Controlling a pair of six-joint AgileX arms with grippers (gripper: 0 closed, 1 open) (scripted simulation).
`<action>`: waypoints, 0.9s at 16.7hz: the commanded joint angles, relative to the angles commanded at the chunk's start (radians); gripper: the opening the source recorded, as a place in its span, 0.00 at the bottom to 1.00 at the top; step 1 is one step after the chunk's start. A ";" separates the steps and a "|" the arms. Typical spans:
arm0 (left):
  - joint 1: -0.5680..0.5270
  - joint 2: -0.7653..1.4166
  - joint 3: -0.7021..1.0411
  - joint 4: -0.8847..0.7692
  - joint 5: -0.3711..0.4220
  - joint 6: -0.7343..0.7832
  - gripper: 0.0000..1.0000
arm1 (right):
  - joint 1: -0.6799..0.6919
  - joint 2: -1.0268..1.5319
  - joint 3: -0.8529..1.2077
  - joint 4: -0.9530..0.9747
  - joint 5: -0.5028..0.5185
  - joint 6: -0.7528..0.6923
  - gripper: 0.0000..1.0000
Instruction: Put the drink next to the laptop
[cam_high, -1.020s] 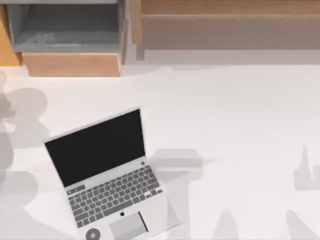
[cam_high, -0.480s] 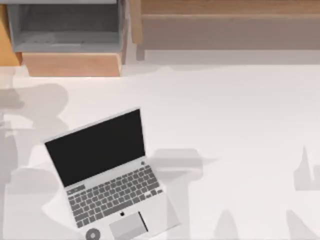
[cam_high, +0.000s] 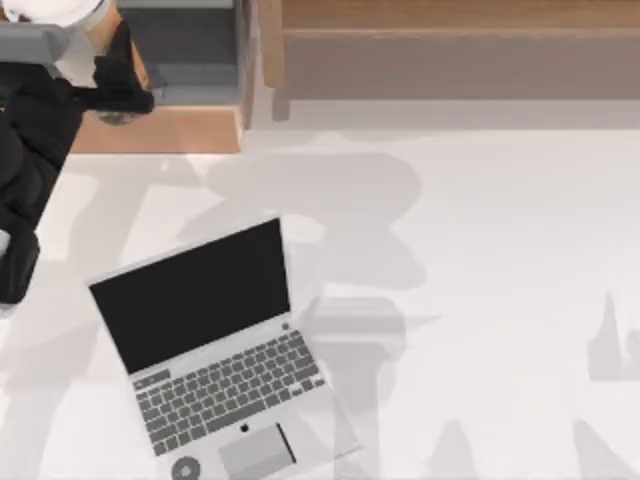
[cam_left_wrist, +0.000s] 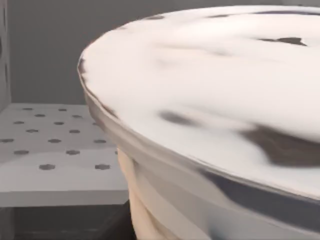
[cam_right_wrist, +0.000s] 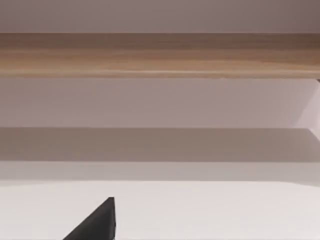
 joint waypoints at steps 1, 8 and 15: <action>-0.082 -0.017 0.002 -0.017 -0.064 -0.023 0.00 | 0.000 0.000 0.000 0.000 0.000 0.000 1.00; -0.667 -0.083 0.034 -0.211 -0.613 -0.191 0.00 | 0.000 0.000 0.000 0.000 0.000 0.000 1.00; -1.119 -0.047 0.057 -0.476 -1.176 -0.326 0.00 | 0.000 0.000 0.000 0.000 0.000 0.000 1.00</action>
